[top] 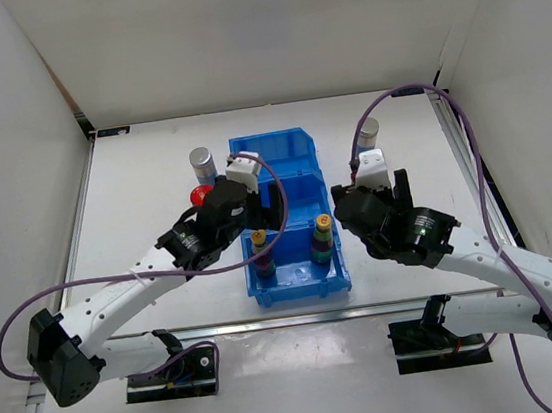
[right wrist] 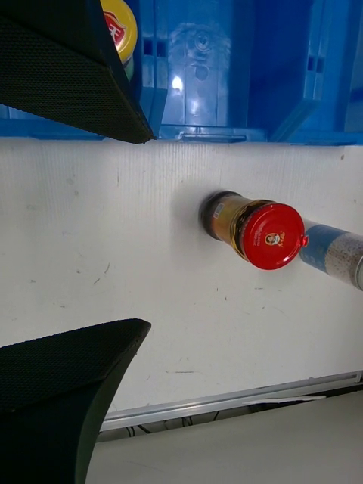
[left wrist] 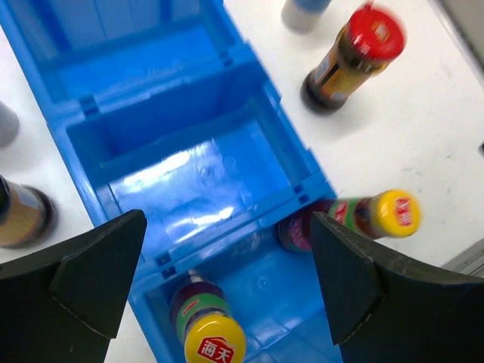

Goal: Organize the condiment bottles

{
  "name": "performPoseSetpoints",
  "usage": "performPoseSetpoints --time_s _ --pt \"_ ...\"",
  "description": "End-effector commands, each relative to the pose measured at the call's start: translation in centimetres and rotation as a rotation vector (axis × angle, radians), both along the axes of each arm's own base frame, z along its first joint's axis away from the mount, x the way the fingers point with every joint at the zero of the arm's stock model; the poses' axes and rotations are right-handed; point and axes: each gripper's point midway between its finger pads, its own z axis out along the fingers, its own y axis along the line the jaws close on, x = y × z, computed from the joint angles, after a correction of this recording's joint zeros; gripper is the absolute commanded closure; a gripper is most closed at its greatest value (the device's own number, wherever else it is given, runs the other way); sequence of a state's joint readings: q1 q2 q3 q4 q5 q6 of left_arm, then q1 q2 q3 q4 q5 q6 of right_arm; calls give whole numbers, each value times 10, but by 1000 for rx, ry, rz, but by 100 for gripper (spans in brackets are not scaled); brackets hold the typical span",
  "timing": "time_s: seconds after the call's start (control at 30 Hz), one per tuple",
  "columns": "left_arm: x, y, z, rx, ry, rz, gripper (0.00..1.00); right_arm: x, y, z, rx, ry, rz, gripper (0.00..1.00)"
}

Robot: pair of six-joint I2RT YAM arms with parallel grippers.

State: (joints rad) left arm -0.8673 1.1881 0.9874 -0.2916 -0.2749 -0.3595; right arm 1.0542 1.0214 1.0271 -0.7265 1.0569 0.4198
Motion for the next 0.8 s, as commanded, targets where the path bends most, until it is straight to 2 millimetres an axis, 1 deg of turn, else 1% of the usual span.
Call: performPoseSetpoints --time_s 0.0,0.03,0.07,0.1,0.13,0.17,0.2,0.23,0.3,0.33,0.37,0.4,0.43,0.47,0.5,0.53,0.57,0.6,0.63,0.67,0.7,0.77 --pt "4 7 66 -54 -131 11 0 6 -15 29 48 -62 -77 0" --pt "4 13 91 -65 -188 14 0 8 -18 33 45 -67 -86 0" --pt "5 17 97 -45 -205 21 0 12 -25 36 43 -59 -101 0" --pt "4 22 109 -48 -229 31 0 14 -28 38 41 -51 -104 0" --pt "4 30 115 -34 -243 56 0 17 -32 39 38 -39 -106 0" --pt "1 39 127 -8 -265 55 0 27 -42 36 24 -17 -140 0" --pt "-1 42 128 15 -263 49 0 30 -36 34 22 33 -75 0" --pt "2 62 136 21 -276 113 0 43 -43 30 28 57 -98 0" --pt "2 85 134 56 -283 179 0 55 -42 25 50 114 -71 0" --pt "3 99 134 80 -300 220 0 67 -42 18 75 170 -47 0" --pt "-1 116 129 98 -310 255 0 73 -40 15 92 204 -30 0" --pt "1 135 128 115 -325 344 0 80 -38 13 120 228 -19 0" --pt "0 156 131 94 -340 430 0 93 -43 10 130 265 -21 0" --pt "0 169 126 99 -342 486 0 96 -41 6 139 296 -2 0" --pt "1 182 110 162 -337 523 0 101 -36 3 181 324 31 0" --pt "1 188 107 187 -346 532 0 107 -32 -4 190 353 37 0" --pt "3 200 102 220 -343 560 0 112 -30 -2 208 357 50 0" --pt "4 206 92 270 -333 565 0 115 -32 -8 221 379 46 0" --pt "5 212 86 291 -318 580 0 121 -25 -14 254 400 64 0" --pt "6 222 81 307 -305 611 0 123 -25 -20 262 418 65 0" --pt "6 227 70 326 -290 624 0 129 -26 -27 267 441 59 0" --pt "6 240 60 342 -276 661 0 133 -23 -36 275 462 57 0"
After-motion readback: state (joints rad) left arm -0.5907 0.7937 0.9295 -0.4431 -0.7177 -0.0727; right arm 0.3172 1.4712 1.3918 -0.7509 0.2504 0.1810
